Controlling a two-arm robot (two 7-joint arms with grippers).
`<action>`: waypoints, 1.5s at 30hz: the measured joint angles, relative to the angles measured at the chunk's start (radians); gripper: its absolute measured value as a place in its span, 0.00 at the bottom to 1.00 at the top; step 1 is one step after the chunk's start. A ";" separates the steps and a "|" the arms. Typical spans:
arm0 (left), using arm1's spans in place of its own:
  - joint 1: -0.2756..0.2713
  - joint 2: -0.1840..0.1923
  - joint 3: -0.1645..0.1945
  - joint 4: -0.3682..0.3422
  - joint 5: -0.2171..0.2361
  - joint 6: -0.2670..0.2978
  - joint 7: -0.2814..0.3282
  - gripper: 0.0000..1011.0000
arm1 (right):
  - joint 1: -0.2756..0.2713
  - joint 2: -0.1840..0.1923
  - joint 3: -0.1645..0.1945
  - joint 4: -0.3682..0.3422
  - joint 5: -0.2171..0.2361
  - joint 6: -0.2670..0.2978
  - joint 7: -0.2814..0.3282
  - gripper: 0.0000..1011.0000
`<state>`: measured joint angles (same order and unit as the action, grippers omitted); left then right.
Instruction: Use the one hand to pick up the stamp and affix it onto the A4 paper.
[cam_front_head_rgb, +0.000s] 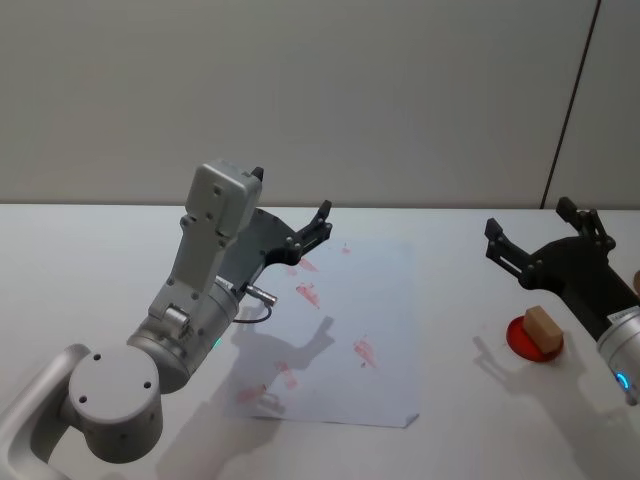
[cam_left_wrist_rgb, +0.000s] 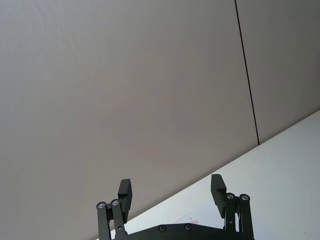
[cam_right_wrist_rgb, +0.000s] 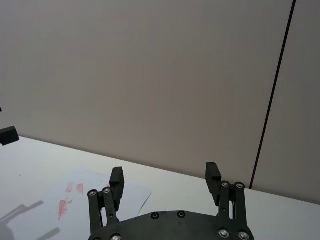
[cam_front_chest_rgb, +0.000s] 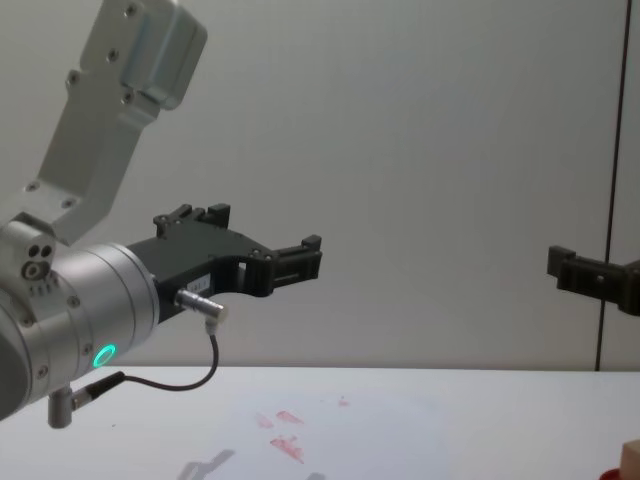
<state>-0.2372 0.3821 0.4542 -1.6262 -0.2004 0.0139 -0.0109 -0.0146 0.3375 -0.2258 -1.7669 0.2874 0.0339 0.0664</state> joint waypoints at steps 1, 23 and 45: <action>0.000 0.000 0.000 0.000 0.000 0.000 0.000 0.99 | 0.000 0.000 0.000 0.000 0.000 0.000 0.000 0.99; 0.000 0.000 0.000 0.000 0.000 0.000 0.000 0.99 | 0.000 0.000 0.000 0.000 0.000 0.000 0.000 0.99; 0.000 0.000 0.000 0.000 0.000 0.000 0.000 0.99 | -0.033 0.040 0.027 -0.003 0.032 -0.009 0.007 0.99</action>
<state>-0.2371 0.3821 0.4543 -1.6262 -0.2004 0.0139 -0.0109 -0.0480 0.3775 -0.1990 -1.7694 0.3194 0.0251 0.0729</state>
